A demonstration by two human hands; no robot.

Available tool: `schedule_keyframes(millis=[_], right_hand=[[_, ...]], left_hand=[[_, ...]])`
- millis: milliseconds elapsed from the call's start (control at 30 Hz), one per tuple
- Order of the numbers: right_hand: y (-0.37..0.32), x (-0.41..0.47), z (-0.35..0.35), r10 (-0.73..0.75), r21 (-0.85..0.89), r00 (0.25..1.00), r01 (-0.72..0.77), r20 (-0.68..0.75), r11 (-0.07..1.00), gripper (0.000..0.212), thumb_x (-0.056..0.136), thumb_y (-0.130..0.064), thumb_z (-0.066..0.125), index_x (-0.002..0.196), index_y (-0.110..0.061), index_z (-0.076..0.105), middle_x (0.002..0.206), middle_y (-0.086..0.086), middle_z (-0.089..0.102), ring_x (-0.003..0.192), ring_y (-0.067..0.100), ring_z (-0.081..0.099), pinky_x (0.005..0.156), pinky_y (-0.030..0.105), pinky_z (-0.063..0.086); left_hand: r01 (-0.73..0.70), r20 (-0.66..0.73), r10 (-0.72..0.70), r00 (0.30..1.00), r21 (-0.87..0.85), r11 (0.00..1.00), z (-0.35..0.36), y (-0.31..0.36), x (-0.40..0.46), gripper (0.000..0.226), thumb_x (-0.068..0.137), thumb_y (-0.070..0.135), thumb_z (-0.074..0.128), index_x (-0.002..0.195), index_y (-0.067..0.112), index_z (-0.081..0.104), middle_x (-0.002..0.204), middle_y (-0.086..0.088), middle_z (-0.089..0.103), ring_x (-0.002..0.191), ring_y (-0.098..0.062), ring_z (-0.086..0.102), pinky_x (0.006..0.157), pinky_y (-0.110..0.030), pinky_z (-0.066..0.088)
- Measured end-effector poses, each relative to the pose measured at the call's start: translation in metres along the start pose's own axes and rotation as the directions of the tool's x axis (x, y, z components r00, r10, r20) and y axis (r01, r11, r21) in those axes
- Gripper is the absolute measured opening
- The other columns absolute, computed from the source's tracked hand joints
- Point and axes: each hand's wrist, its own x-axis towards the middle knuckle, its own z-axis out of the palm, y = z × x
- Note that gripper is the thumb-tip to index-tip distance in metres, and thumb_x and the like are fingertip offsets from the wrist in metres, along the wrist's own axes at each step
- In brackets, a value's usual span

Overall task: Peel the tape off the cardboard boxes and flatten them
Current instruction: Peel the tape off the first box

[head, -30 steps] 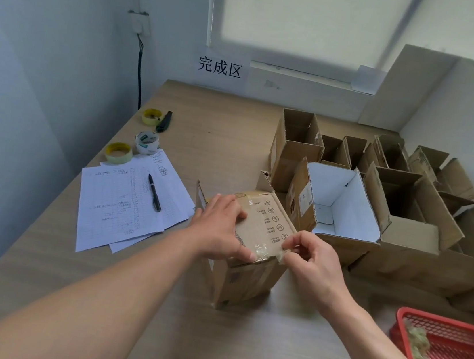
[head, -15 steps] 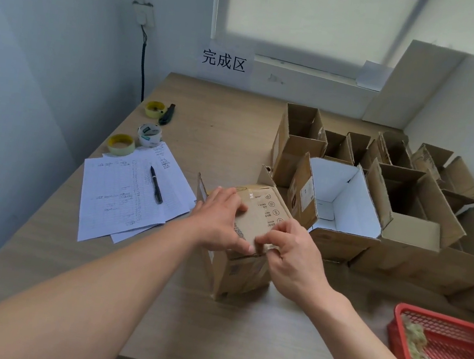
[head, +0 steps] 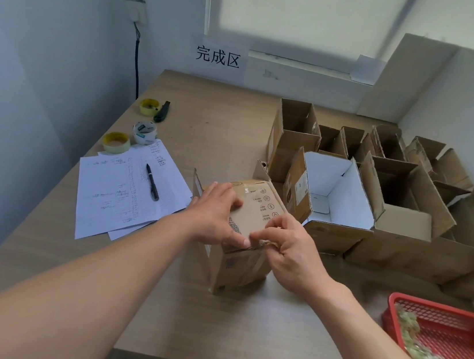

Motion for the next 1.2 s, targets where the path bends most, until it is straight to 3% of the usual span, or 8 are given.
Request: schedule_keyframes(millis=[133, 267, 400, 633, 900, 1000, 1067, 1200], right_hand=[[0.007, 0.000, -0.007, 0.053, 0.111, 0.998, -0.050, -0.020, 0.993, 0.026, 0.082, -0.003, 0.065, 0.070, -0.026, 0.069, 0.098, -0.015, 0.057, 0.104, 0.004, 0.054, 0.080, 0.020, 0.049], [0.004, 0.006, -0.012, 0.187, 0.264, 0.982, -0.185, 0.017, 0.947, 0.019, 0.068, -0.020, 0.064, 0.083, -0.032, 0.065, 0.081, -0.016, 0.057, 0.072, 0.003, 0.052, 0.064, 0.017, 0.042], [0.001, 0.012, -0.009, 0.120, 0.055, 0.992, -0.122, 0.044, 0.991, 0.040, 0.080, -0.029, 0.078, 0.119, -0.034, 0.070, 0.103, -0.012, 0.056, 0.095, 0.008, 0.056, 0.083, 0.027, 0.050], [0.001, 0.019, -0.002, 0.112, -0.018, 0.992, -0.111, 0.054, 0.994, 0.004, 0.086, -0.032, 0.075, 0.087, -0.035, 0.076, 0.098, -0.016, 0.051, 0.100, 0.010, 0.054, 0.080, 0.037, 0.051], [0.008, 0.016, 0.000, 0.064, -0.021, 0.996, -0.063, 0.064, 0.998, 0.017, 0.086, -0.045, 0.072, 0.101, -0.038, 0.075, 0.100, -0.024, 0.047, 0.099, 0.002, 0.050, 0.077, 0.031, 0.049], [0.005, 0.017, 0.005, 0.117, 0.016, 0.993, -0.117, -0.008, 0.993, 0.004, 0.082, -0.036, 0.079, 0.082, -0.035, 0.075, 0.096, -0.024, 0.050, 0.097, 0.003, 0.053, 0.077, 0.031, 0.049], [0.004, 0.018, 0.009, 0.142, 0.016, 0.989, -0.141, -0.035, 0.990, 0.012, 0.082, -0.036, 0.078, 0.074, -0.036, 0.069, 0.095, -0.021, 0.051, 0.096, 0.006, 0.055, 0.075, 0.032, 0.049], [0.002, 0.020, 0.012, 0.107, -0.121, 0.990, -0.117, -0.091, 0.986, 0.015, 0.092, -0.042, 0.066, 0.080, -0.033, 0.062, 0.097, -0.017, 0.050, 0.091, 0.012, 0.056, 0.068, 0.032, 0.045]], left_hand=[[0.003, 0.000, -0.003, 1.000, -0.003, 1.000, 0.001, 0.000, -0.002, 0.101, 0.056, 0.071, 0.078, 0.138, 0.026, 0.041, 0.147, 0.008, 0.024, 0.133, -0.008, 0.014, 0.114, -0.047, 0.027], [0.009, 0.008, -0.009, 1.000, -0.001, 1.000, 0.000, -0.002, -0.002, 0.104, 0.053, 0.075, 0.075, 0.138, 0.026, 0.041, 0.147, 0.008, 0.024, 0.137, -0.011, 0.014, 0.114, -0.050, 0.027], [-0.004, 0.027, 0.004, 1.000, 0.001, 1.000, -0.001, -0.002, -0.001, 0.104, 0.056, 0.074, 0.075, 0.140, 0.025, 0.040, 0.149, 0.007, 0.022, 0.139, -0.011, 0.012, 0.115, -0.051, 0.025], [-0.018, 0.089, 0.016, 0.996, 0.020, 1.000, -0.005, -0.001, -0.001, 0.104, 0.064, 0.063, 0.082, 0.145, 0.021, 0.034, 0.154, 0.004, 0.016, 0.142, -0.013, 0.004, 0.120, -0.049, 0.018], [-0.027, 0.077, 0.025, 0.997, 0.032, 0.999, -0.007, 0.001, -0.003, 0.103, 0.064, 0.064, 0.081, 0.145, 0.020, 0.035, 0.152, 0.003, 0.019, 0.142, -0.014, 0.008, 0.119, -0.050, 0.022], [-0.020, 0.080, 0.017, 0.997, 0.041, 0.999, -0.006, 0.001, -0.002, 0.104, 0.064, 0.064, 0.082, 0.145, 0.020, 0.034, 0.155, 0.003, 0.016, 0.144, -0.014, 0.005, 0.119, -0.051, 0.021], [-0.018, 0.079, 0.015, 0.997, 0.038, 0.999, -0.006, 0.001, -0.003, 0.104, 0.064, 0.064, 0.082, 0.145, 0.019, 0.034, 0.155, 0.003, 0.016, 0.144, -0.014, 0.005, 0.119, -0.051, 0.021], [-0.012, 0.077, 0.009, 0.997, 0.040, 0.999, -0.006, 0.001, -0.004, 0.105, 0.064, 0.064, 0.082, 0.146, 0.019, 0.034, 0.156, 0.003, 0.015, 0.144, -0.014, 0.004, 0.119, -0.051, 0.020]])
